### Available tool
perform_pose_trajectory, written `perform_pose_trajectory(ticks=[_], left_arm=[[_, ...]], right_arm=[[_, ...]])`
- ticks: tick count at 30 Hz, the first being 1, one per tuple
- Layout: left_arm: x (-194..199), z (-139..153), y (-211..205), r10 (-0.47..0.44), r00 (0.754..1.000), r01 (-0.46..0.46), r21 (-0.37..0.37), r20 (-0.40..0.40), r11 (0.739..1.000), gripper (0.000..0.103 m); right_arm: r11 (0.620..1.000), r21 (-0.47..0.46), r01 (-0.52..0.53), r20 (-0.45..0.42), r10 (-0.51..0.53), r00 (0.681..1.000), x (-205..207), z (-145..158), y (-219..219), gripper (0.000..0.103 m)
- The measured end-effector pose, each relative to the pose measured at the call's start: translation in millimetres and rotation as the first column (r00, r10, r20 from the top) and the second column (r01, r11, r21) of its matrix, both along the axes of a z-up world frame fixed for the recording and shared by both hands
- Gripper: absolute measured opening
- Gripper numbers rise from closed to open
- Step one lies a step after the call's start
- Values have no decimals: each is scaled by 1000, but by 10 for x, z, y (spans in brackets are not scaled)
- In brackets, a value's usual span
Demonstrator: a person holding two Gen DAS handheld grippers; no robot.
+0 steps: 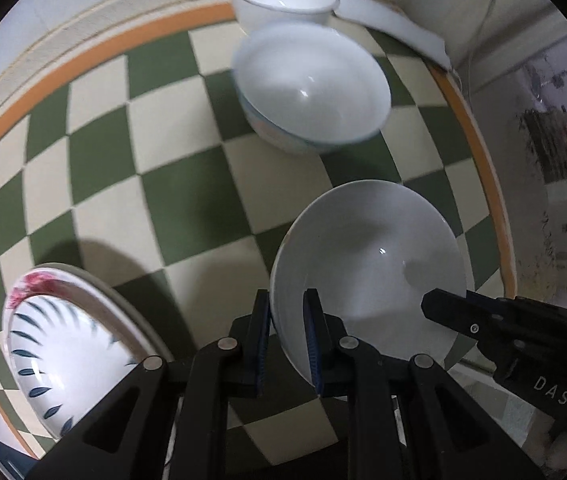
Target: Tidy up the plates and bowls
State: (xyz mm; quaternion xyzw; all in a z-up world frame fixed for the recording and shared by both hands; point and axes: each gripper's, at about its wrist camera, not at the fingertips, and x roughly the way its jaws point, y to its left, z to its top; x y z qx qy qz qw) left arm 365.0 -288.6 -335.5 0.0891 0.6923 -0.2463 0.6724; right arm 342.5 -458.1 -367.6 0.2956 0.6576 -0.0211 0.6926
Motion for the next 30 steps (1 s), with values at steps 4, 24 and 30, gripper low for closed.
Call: perform_pose_trajectory(ticks=[4, 24, 30], left_arm=[[-22, -164, -121, -7, 1000, 7, 20, -14, 1000, 14], [82, -315, -148, 7, 1000, -7, 72, -1, 997, 14], [124, 40, -5, 67, 998, -68, 31, 20, 997, 15]], right_arm=[[1000, 0, 6, -27, -6, 1000, -55, -183, -152, 18], [999, 25, -38, -57, 39, 998, 35, -491, -6, 18], [997, 65, -30, -75, 35, 997, 72, -435, -117, 18]])
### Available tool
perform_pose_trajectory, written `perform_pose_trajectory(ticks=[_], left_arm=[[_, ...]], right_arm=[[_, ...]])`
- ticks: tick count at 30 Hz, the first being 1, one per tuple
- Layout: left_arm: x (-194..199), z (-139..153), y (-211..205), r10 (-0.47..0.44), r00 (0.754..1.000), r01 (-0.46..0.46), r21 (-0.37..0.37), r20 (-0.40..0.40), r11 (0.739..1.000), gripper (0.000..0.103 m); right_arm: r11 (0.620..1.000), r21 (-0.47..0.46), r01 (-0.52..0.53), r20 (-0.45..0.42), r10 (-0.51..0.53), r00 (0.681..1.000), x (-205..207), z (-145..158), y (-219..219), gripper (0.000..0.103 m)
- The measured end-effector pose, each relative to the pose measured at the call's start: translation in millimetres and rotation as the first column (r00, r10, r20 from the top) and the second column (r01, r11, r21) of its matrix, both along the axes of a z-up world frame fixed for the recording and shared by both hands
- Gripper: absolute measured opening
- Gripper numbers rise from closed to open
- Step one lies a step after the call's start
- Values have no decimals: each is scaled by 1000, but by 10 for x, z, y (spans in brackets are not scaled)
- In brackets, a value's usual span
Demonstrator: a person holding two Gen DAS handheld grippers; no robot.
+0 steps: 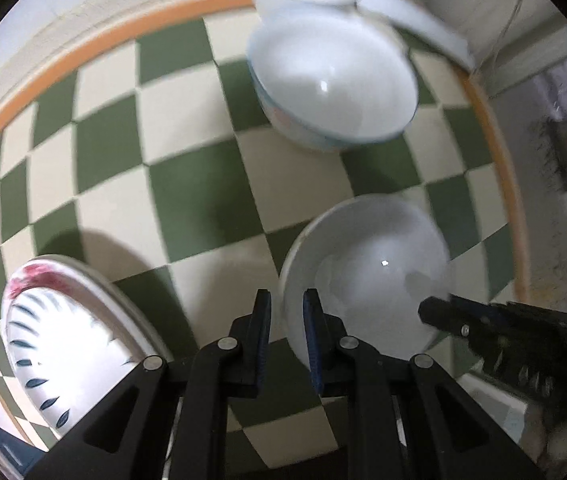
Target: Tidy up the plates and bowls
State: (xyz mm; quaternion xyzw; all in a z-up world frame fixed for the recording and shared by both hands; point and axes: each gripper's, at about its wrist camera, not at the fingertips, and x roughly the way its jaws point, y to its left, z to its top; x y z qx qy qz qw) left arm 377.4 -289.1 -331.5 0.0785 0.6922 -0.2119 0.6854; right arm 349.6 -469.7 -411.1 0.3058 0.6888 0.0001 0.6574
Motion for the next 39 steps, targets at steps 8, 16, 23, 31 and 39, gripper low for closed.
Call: perform_pose_trajectory(ticks=[8, 16, 23, 31, 39], left_arm=[[648, 402, 124, 128, 990, -124, -70, 55, 990, 22], [1235, 66, -142, 109, 994, -109, -75, -7, 991, 22], [1422, -418, -417, 47, 997, -47, -2, -56, 999, 22], [1409, -543, -500, 8, 999, -9, -8, -49, 1000, 15], [1329, -432, -504, 2, 1000, -2, -11, -20, 1000, 15]], right_arm=[[999, 10, 39, 116, -40, 992, 262, 554, -371, 43], [998, -55, 29, 155, -20, 988, 989, 476, -564, 46], [998, -58, 8, 92, -2, 996, 1456, -23, -503, 45], [992, -120, -47, 62, 55, 997, 1640, -226, -336, 13], [983, -167, -74, 76, 87, 993, 1601, -147, -293, 12]])
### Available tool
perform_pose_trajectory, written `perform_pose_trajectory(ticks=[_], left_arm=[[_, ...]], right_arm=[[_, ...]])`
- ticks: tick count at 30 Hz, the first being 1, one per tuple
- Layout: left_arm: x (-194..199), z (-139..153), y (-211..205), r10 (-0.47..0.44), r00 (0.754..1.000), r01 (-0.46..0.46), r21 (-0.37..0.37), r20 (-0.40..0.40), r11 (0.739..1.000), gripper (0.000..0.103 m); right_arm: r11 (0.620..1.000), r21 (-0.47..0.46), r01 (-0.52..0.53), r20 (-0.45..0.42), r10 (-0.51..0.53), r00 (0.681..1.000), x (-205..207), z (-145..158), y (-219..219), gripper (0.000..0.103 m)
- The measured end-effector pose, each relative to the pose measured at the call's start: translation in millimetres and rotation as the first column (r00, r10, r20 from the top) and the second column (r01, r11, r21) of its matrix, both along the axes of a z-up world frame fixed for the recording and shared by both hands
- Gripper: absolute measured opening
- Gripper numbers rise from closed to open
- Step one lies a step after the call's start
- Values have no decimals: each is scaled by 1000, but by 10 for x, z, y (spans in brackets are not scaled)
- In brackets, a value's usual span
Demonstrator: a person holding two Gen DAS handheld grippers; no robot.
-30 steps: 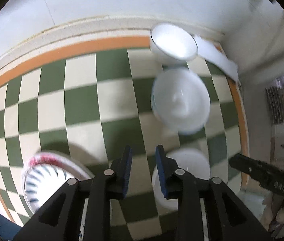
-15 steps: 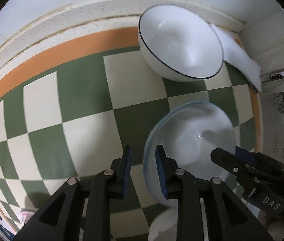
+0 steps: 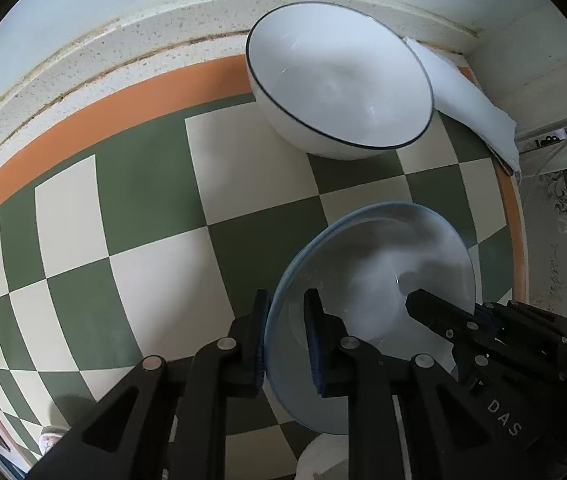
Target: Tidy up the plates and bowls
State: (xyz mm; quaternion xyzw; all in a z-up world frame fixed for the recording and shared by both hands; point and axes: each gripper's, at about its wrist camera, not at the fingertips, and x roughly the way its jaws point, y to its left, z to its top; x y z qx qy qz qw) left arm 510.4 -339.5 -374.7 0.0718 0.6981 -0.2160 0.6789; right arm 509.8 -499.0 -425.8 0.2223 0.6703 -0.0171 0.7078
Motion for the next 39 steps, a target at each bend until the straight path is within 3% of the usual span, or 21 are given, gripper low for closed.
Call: perform_pose_trajectory(ticks=[12, 20, 29, 39], left_arm=[[-202, 602, 241, 3, 998, 0, -51, 70, 999, 15], [-552, 905, 313, -10, 996, 15, -69, 83, 998, 15], [-980, 737, 270, -78, 997, 79, -43, 28, 996, 15], [-1101, 392, 221, -124, 992, 124, 20, -20, 992, 15]], right_arm=[[1000, -12, 1, 76, 0, 997, -263, 557, 57, 11], [1000, 16, -1, 90, -1, 996, -730, 933, 160, 11], [999, 50, 14, -1, -14, 1000, -1340, 809, 273, 11], [996, 79, 39, -82, -32, 996, -1505, 450, 321, 11]])
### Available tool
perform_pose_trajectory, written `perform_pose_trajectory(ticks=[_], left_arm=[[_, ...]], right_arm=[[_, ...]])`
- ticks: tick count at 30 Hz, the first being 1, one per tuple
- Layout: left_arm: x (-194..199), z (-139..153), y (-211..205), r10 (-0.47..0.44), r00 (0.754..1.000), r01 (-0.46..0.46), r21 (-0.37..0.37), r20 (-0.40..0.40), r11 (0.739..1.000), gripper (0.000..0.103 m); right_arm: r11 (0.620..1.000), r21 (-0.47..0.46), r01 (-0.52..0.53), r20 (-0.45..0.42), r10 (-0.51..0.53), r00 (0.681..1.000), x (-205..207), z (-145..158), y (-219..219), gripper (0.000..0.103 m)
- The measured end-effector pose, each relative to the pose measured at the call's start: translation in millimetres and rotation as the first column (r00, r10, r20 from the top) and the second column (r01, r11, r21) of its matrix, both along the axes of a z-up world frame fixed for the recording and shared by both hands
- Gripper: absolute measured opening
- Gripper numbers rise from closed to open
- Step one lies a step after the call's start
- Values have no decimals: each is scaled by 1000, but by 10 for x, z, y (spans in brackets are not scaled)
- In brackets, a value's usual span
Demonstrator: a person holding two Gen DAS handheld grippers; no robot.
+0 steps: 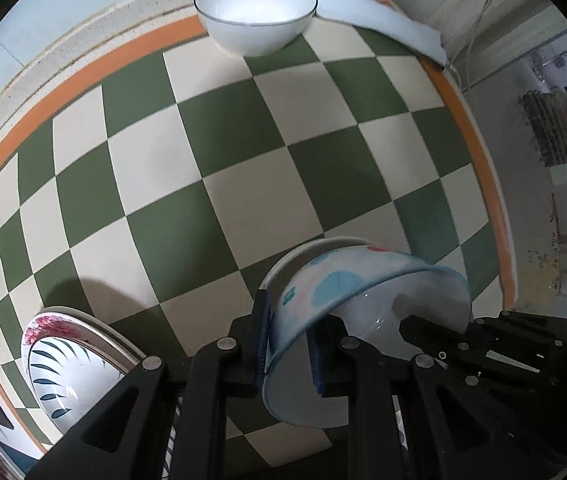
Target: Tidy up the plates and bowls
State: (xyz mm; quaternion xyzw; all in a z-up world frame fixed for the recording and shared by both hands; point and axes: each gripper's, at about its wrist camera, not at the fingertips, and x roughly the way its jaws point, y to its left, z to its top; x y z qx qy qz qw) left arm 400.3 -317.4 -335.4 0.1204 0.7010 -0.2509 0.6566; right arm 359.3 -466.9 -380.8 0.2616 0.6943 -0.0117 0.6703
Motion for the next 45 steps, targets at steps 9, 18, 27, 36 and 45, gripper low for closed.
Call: perform_pose_trajectory(ticks=[9, 18, 27, 36, 45], left_arm=[[53, -81, 17, 4, 1000, -4, 19, -4, 1000, 15], [56, -128, 2, -6, 1000, 7, 27, -22, 1000, 15], [95, -89, 2, -17, 999, 18, 7, -48, 1000, 15], [699, 513, 33, 57, 996, -52, -70, 74, 996, 18], [1950, 278, -194, 200, 977, -195, -73, 77, 978, 23]], right_arm=[[1000, 21, 9, -37, -9, 999, 46, -124, 41, 12], [1000, 26, 18, -59, -16, 998, 134, -135, 6, 12], [1000, 24, 5, -72, -3, 997, 193, -81, -25, 15], [995, 67, 71, 55, -75, 996, 586, 366, -393, 23], [986, 80, 147, 181, -159, 971, 1813, 247, -839, 54]])
